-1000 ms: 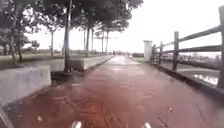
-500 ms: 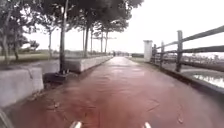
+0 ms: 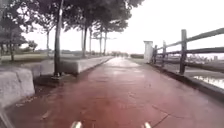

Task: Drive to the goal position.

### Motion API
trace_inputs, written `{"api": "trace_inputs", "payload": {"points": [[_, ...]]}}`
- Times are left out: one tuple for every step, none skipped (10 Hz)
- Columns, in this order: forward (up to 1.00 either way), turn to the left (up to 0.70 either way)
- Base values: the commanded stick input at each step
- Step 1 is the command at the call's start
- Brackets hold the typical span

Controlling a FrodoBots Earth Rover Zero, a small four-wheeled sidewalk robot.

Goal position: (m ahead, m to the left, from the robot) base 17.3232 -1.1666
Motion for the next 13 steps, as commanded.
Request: {"api": "trace_inputs", "payload": {"points": [[0.5,0.0],[0.5,0.0],[0.5,0.0],[0.5,0.0],[0.5,0.0],[0.5,0.0],[0.5,0.0],[0.5,0.0],[0.5,0.0],[0.5,0.0],[0.5,0.0],[0.5,0.0],[0.5,0.0]]}}
